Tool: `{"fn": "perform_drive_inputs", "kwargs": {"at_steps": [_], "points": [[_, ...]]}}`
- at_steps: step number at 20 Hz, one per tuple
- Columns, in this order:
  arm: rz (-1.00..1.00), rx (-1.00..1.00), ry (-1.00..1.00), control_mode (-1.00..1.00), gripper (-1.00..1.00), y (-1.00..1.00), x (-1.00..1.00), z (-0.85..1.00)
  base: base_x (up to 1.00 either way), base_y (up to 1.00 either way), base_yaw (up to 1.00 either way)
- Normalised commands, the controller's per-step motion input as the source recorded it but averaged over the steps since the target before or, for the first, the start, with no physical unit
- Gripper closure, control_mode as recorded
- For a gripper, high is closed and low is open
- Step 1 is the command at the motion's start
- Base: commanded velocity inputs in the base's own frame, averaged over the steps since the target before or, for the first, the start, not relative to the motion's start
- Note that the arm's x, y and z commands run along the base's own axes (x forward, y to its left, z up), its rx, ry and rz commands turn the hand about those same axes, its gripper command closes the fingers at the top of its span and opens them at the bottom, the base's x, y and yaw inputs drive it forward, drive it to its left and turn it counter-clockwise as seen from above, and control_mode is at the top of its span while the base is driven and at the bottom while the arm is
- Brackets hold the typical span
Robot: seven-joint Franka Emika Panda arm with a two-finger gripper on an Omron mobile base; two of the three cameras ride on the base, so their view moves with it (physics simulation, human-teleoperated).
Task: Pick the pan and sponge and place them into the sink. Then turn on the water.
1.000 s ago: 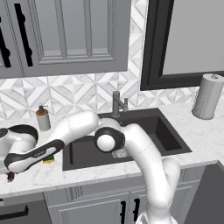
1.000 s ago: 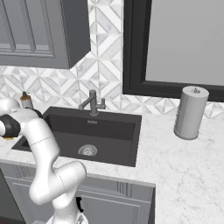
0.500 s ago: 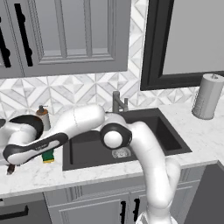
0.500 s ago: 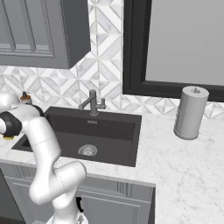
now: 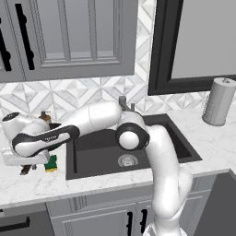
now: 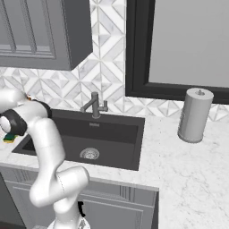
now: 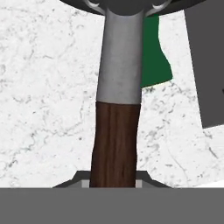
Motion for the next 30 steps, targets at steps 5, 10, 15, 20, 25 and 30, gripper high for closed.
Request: {"fn": "perform_drive_inputs", "kwargs": {"at_steps": [5,10,15,20,25,30], "points": [[-0.33,-0.01,0.08,-1.0,1.0,-0.84,0.06,0.0,0.0,0.0,0.0],[-0.33,0.0,0.04,-1.0,1.0,-0.81,0.07,0.0,0.0,0.0,0.0],[-0.39,-0.01,0.03,-1.0,1.0,-0.68,0.18,0.0,0.0,0.0,0.0],[-0.44,0.0,0.01,-1.0,1.0,-0.55,0.2,-0.01,0.0,0.0,0.0],[-0.5,-0.03,0.02,-1.0,1.0,-0.39,0.29,-0.13,0.0,0.0,0.0],[-0.46,-0.11,0.01,-1.0,1.0,-0.25,0.39,-0.26,0.0,0.0,0.0]]}}
